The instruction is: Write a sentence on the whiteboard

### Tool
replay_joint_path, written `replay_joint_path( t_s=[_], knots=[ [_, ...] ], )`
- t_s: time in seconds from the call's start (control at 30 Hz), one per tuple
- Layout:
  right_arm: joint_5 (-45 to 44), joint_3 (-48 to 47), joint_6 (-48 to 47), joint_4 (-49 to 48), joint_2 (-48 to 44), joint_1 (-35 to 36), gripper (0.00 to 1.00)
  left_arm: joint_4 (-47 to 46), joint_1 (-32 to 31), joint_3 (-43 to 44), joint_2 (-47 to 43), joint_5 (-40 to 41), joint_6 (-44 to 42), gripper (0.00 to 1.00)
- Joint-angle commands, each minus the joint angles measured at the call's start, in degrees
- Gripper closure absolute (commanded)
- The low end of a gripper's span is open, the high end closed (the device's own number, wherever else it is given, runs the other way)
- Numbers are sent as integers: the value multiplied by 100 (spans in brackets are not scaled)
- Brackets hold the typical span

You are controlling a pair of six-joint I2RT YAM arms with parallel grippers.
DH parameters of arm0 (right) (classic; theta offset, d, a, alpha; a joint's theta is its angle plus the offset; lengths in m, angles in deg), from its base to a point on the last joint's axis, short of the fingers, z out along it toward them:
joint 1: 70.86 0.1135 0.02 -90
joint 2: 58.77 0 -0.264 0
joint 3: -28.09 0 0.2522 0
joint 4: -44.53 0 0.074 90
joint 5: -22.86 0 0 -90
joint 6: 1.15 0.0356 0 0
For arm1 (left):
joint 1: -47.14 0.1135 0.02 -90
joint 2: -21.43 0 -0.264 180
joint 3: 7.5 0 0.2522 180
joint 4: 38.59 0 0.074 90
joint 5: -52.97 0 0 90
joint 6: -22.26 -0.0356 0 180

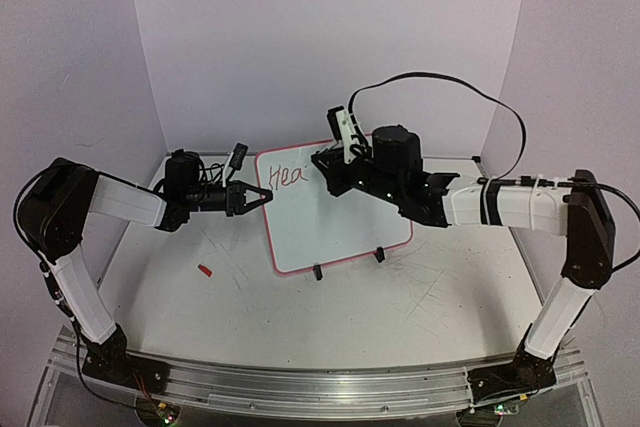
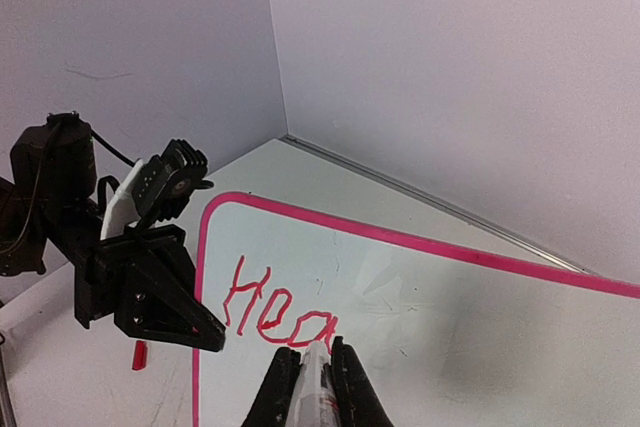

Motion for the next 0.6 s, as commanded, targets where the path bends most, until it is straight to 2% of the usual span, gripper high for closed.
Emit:
replay_joint_path(
  t_s=[0.0, 0.57],
  knots=[
    [-40, -256, -206, -38, 72, -21, 100, 51, 11, 190, -92, 422, -556, 100],
    [-43, -419, -494, 24, 328, 77, 100, 90, 14, 213, -50, 417, -558, 100]
  ],
)
